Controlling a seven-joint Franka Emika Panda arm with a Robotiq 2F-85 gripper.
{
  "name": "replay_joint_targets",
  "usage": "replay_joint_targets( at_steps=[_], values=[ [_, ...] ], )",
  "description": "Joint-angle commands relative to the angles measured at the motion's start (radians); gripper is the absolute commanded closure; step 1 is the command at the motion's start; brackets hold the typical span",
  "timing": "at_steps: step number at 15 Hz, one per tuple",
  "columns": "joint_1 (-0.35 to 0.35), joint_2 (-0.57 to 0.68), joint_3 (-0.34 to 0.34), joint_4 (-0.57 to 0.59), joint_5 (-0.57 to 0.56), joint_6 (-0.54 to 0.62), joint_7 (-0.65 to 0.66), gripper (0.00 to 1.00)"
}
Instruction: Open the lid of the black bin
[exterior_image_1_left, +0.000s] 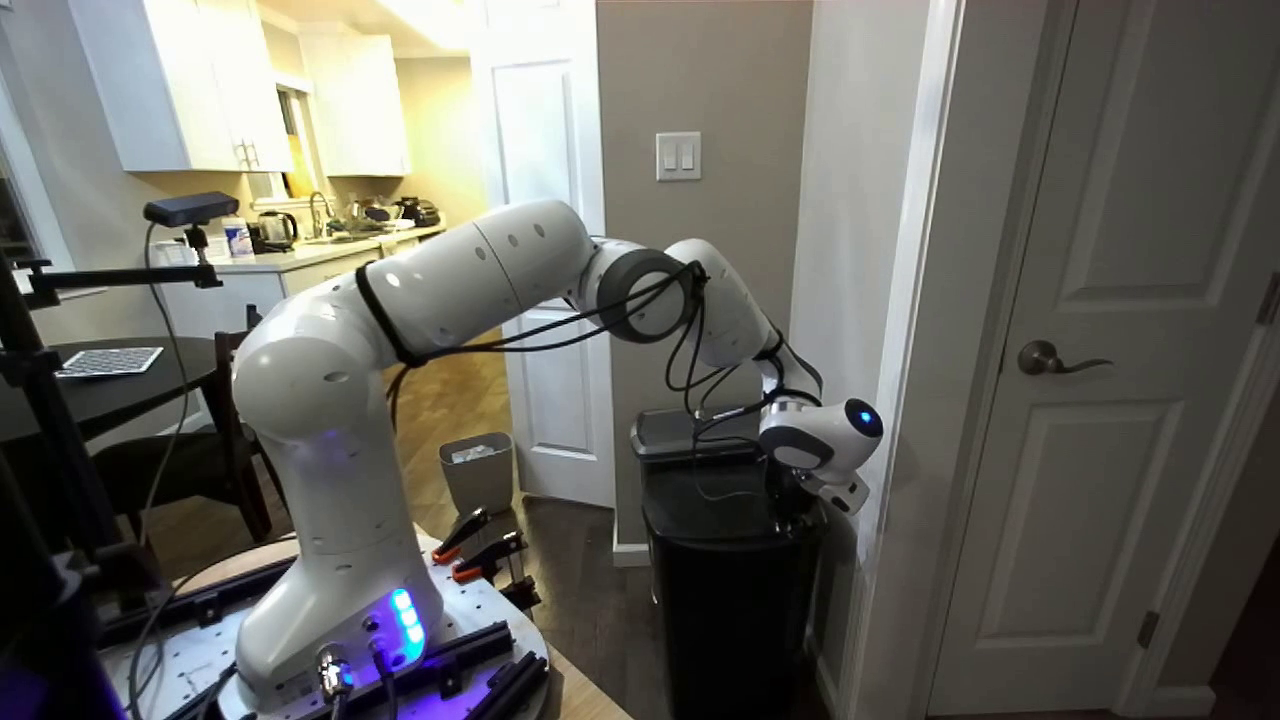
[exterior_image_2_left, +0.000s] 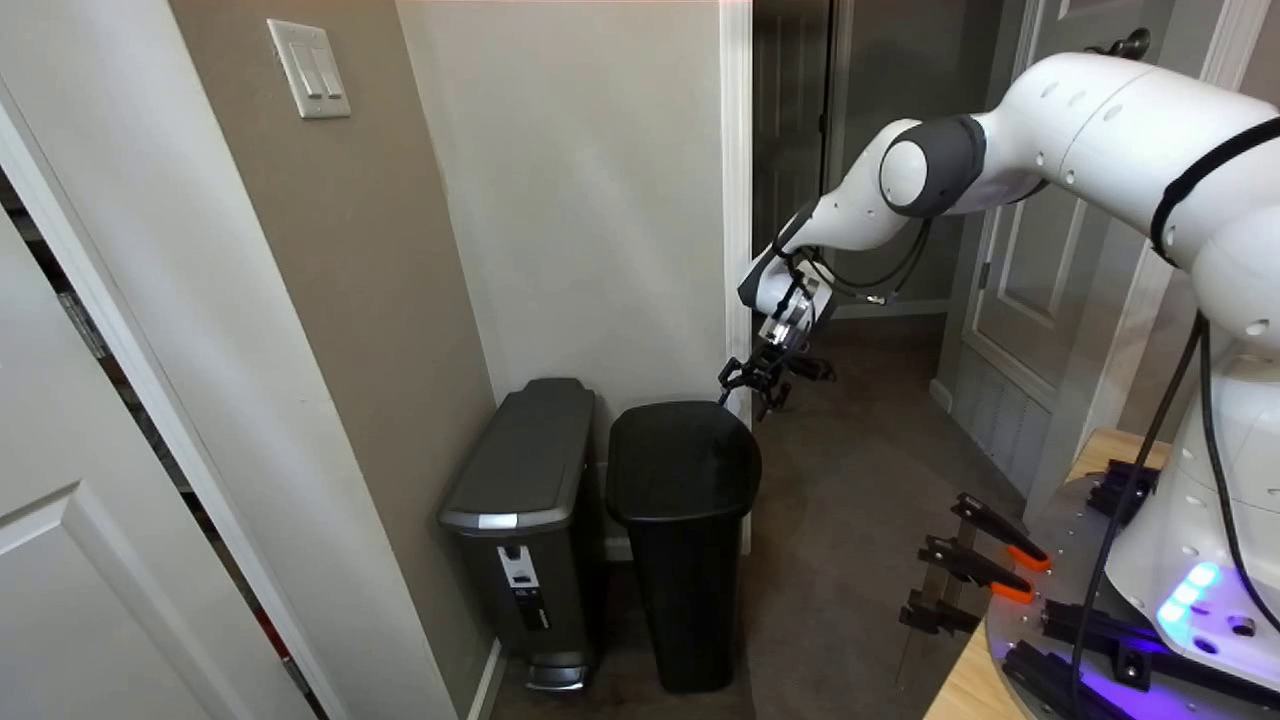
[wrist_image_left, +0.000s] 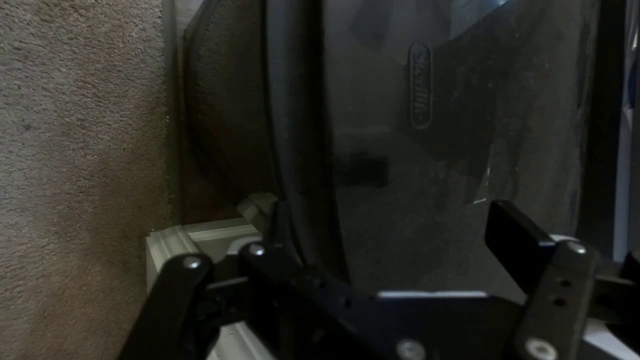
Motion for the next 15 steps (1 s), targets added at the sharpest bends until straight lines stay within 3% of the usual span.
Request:
replay_joint_targets(
  at_steps=[1,9,15],
  values=[
    [-0.030,0.043,0.027,0.039,-0.013,-0.006,0.006,0.00],
    [-0.098,0.123,0.070,0.085,0.012,-0.005,-0.018,0.00],
    [-0.218,0.176,0.227,0.100,0.140,-0.058,-0.165,0.00]
  ],
)
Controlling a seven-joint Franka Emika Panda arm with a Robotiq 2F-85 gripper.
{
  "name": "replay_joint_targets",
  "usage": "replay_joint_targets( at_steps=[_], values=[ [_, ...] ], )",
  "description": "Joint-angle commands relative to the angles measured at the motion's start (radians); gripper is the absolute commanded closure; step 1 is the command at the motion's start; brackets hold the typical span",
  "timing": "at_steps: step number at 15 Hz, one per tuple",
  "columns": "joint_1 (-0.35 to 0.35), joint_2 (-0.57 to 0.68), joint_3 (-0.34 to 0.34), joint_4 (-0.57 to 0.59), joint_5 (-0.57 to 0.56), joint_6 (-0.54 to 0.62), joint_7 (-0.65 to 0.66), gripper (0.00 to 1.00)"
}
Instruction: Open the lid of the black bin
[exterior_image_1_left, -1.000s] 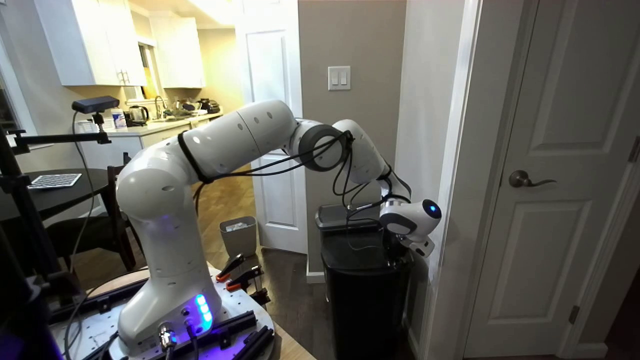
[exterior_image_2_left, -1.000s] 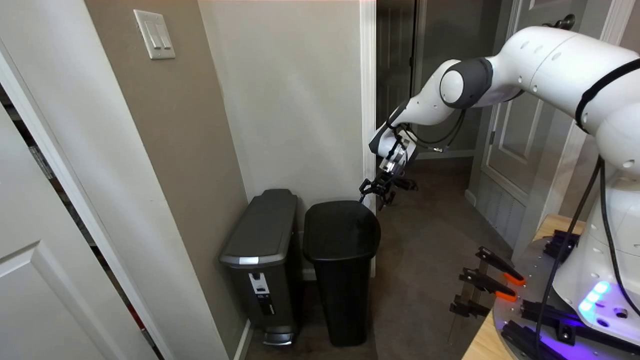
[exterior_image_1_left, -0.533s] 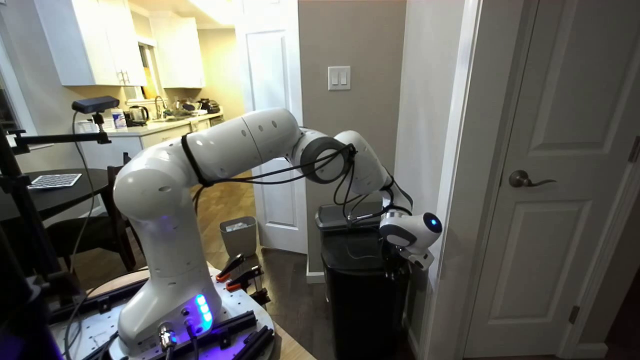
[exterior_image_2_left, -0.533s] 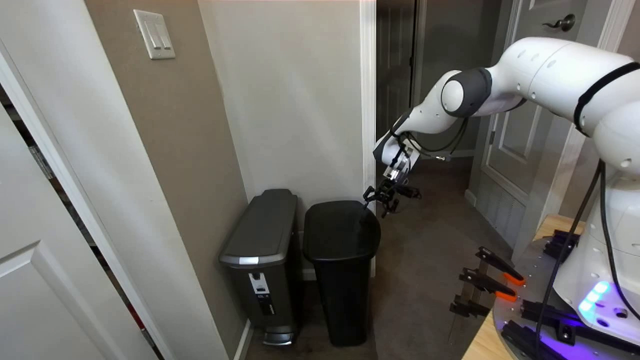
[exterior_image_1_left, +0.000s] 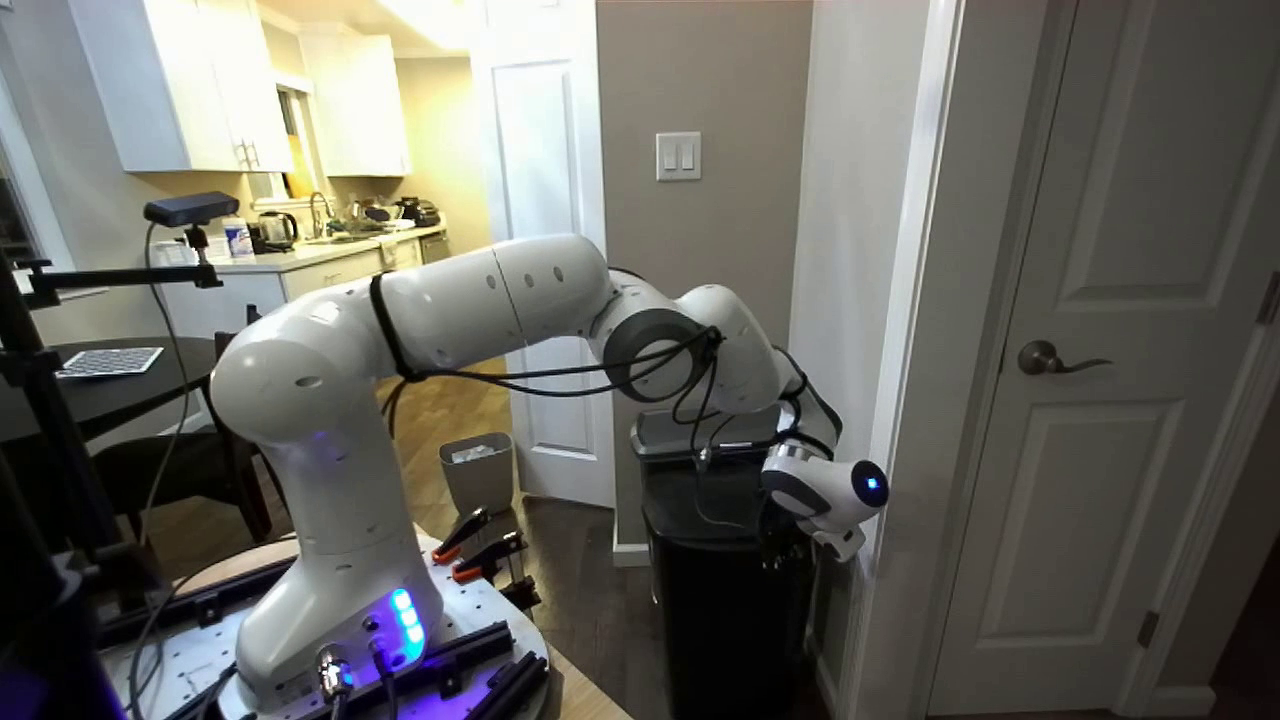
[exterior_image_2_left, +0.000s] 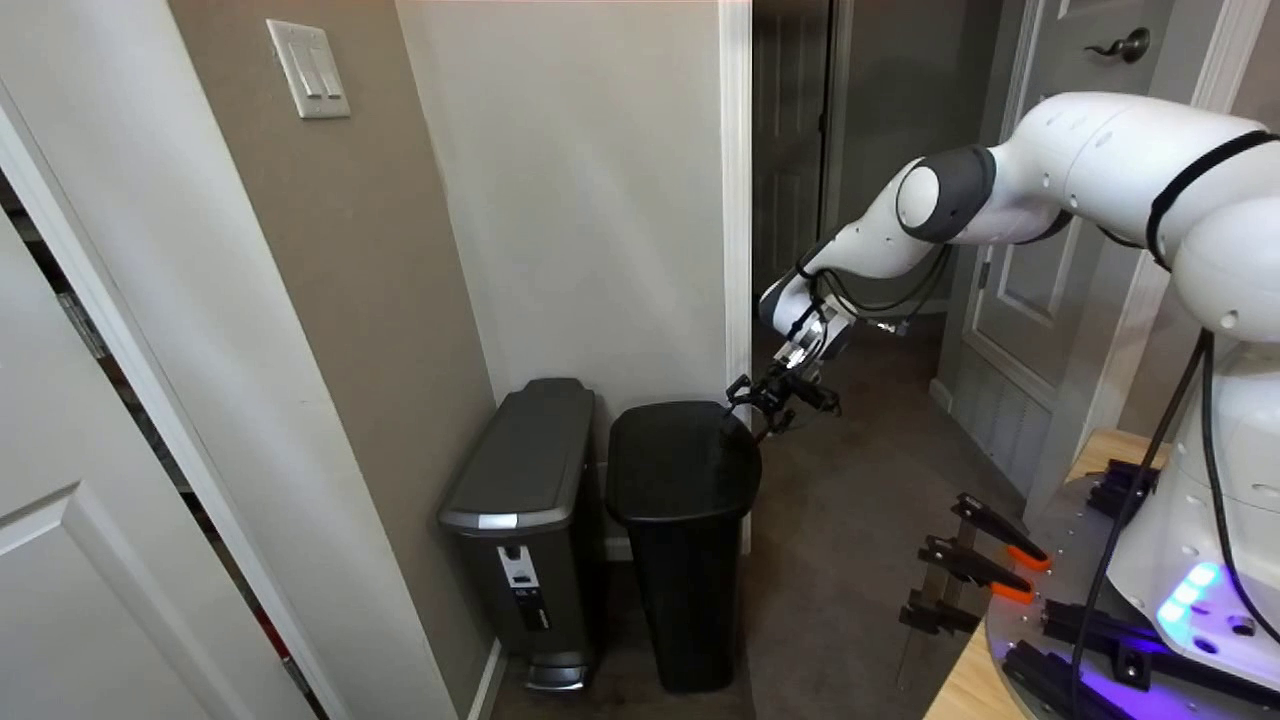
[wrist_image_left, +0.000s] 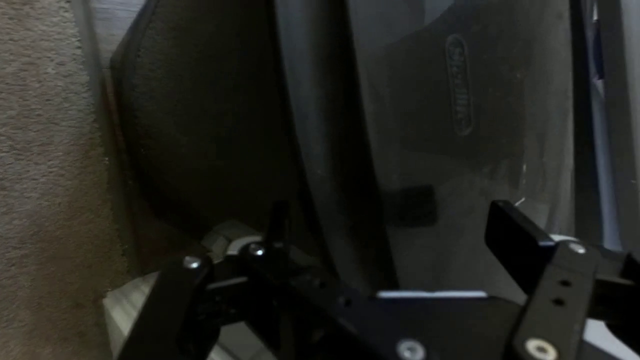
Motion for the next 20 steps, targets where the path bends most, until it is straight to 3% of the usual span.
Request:
replay_joint_targets(
  at_steps=[1,6,16,20],
  values=[
    [-0.080,0.037,0.098,0.010,0.064,-0.063,-0.110,0.00],
    [-0.118,0.004,0.138,-0.050,0.058,-0.047,-0.204,0.00],
    [-0.112,-0.198,0.177,-0.267,0.061,0.129,-0.314,0.00],
    [-0.069,-0.283,0.132,-0.329,0.110,0.120,-0.323,0.00]
  ],
)
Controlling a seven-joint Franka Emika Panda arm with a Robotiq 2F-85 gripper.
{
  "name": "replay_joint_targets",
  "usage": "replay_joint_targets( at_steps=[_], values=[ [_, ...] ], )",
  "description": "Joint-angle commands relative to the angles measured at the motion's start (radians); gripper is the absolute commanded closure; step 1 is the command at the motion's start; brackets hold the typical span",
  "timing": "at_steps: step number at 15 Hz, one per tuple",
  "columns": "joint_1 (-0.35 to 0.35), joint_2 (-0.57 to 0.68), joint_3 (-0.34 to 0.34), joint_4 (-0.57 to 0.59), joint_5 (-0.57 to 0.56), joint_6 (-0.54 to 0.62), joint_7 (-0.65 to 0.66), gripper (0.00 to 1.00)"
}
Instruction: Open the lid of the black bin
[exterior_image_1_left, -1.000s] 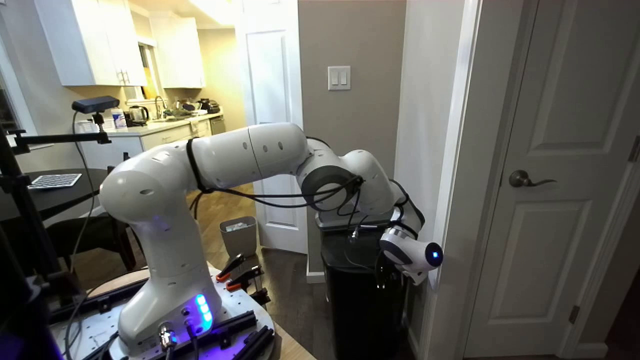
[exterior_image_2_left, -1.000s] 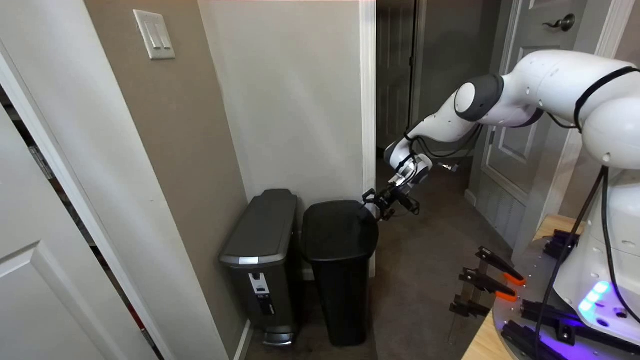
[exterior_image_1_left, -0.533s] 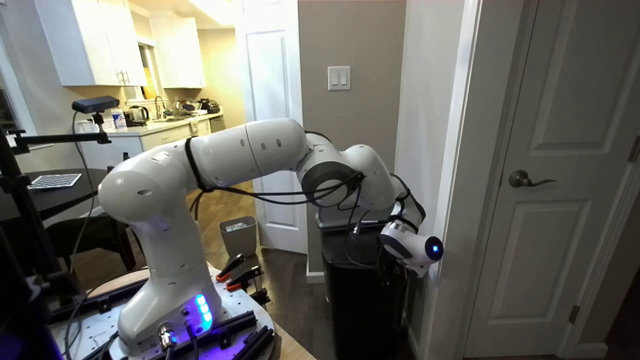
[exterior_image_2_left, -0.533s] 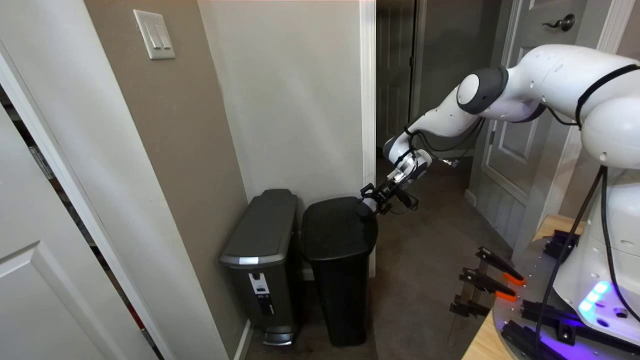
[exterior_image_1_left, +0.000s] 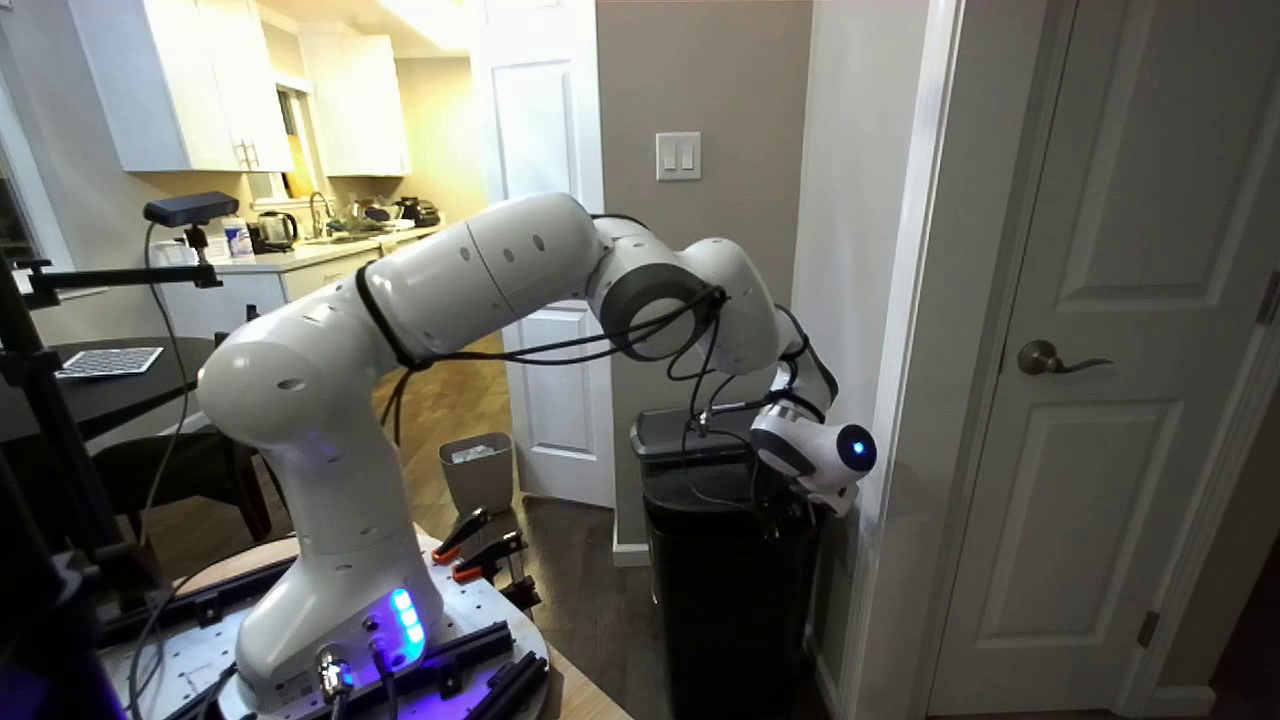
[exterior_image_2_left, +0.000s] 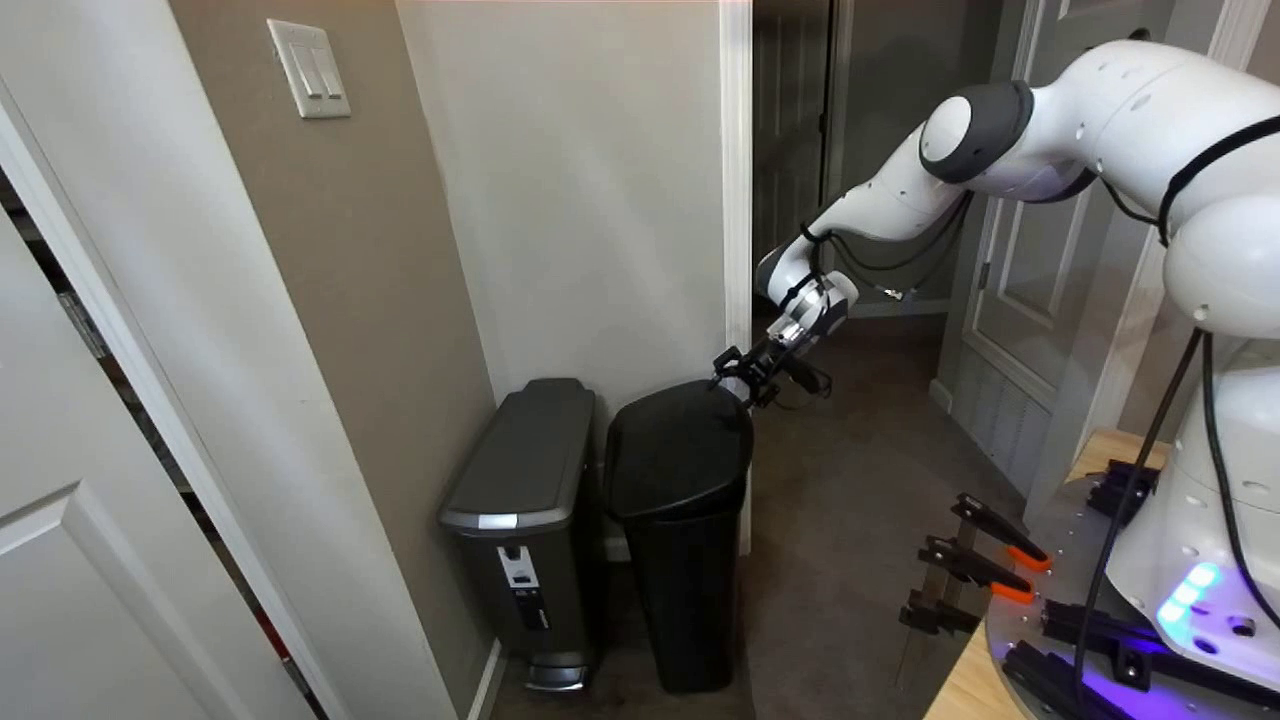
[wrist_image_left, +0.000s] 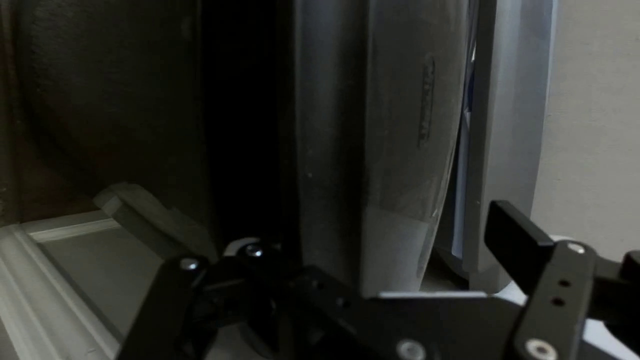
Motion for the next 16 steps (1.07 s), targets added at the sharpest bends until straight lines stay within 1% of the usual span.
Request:
replay_joint_targets(
  at_steps=[1,4,6,9,12,16],
  values=[
    [0.029,-0.125,-0.030,-0.126,0.065,0.016,-0.049,0.00],
    [0.070,-0.182,-0.065,-0.157,0.062,0.002,-0.020,0.00],
    [0.113,-0.212,-0.091,-0.167,0.052,0.001,0.002,0.00],
    [0.199,-0.230,-0.131,-0.154,0.029,0.001,0.045,0.00],
    [0.278,-0.238,-0.154,-0.139,0.014,0.005,0.083,0.00],
    [0.360,-0.260,-0.174,-0.136,0.003,0.030,0.119,0.00]
  ],
)
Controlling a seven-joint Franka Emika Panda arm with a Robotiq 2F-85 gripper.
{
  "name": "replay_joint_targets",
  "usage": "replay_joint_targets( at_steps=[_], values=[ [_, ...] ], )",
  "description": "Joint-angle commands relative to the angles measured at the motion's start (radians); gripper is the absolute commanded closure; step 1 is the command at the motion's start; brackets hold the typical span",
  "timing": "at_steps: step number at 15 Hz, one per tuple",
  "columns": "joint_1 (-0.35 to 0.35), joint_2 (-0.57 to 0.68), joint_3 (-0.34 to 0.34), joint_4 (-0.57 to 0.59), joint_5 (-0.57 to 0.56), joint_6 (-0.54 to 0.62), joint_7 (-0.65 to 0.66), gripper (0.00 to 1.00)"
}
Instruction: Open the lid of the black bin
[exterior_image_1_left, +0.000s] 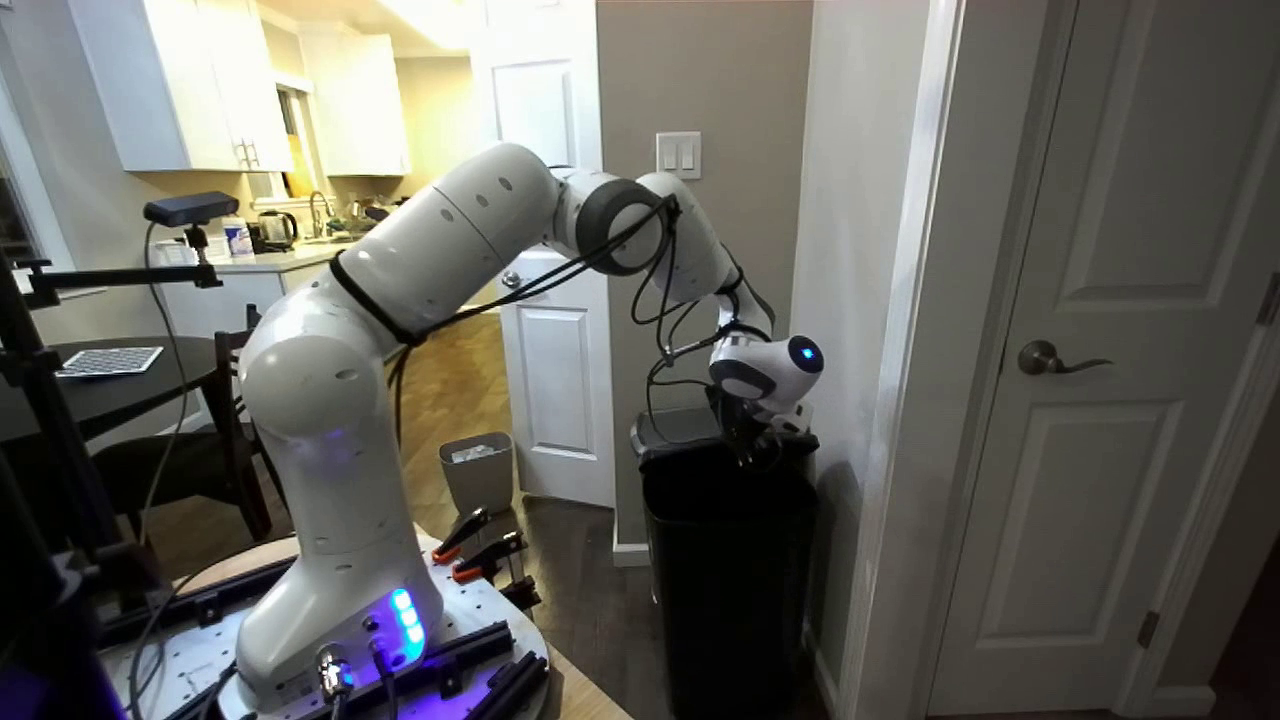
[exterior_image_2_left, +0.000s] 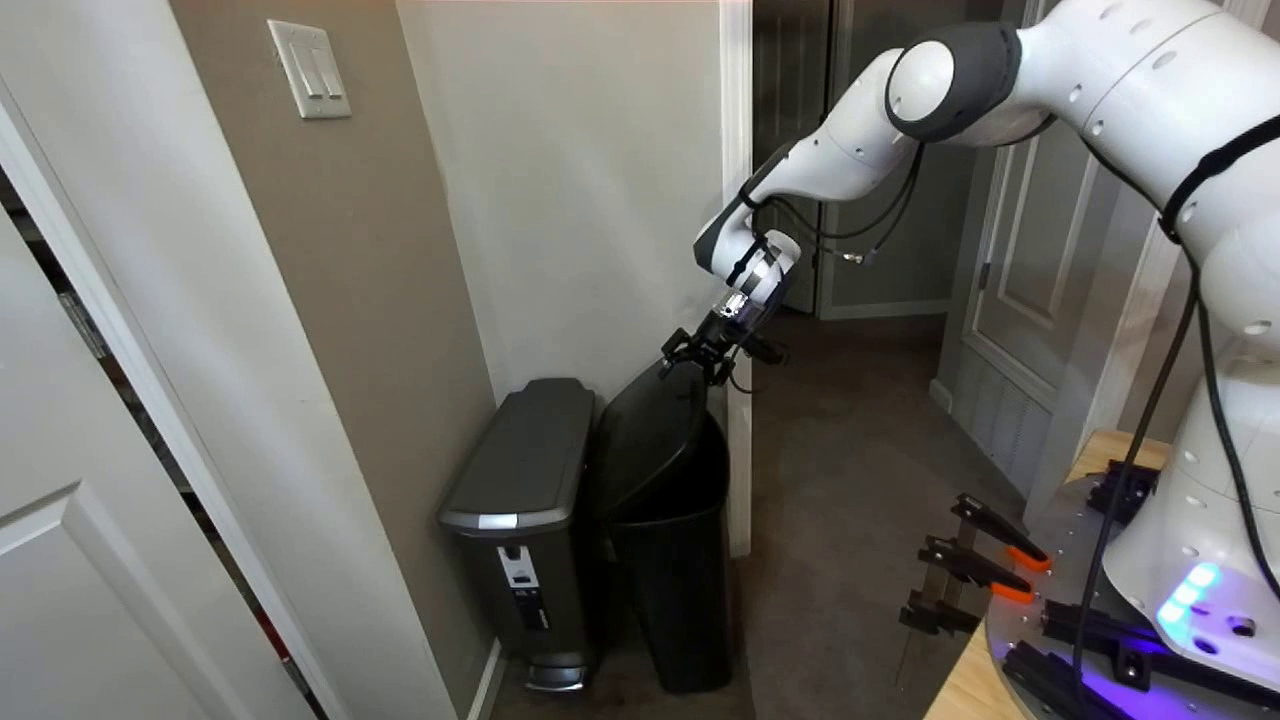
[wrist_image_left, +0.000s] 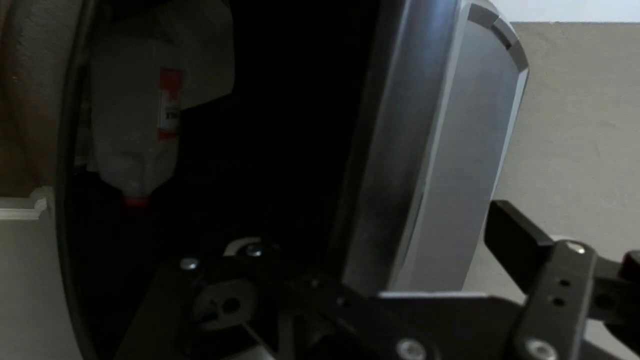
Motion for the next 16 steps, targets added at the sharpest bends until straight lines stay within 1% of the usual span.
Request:
replay_joint_targets(
  at_steps=[1,4,16],
  values=[
    [0.064,-0.047,-0.029,-0.025,-0.018,0.036,0.055,0.00],
    [0.093,-0.058,-0.042,-0.025,-0.027,0.077,0.064,0.00],
    [0.140,-0.102,-0.044,-0.053,-0.065,0.194,0.077,0.00]
  ],
)
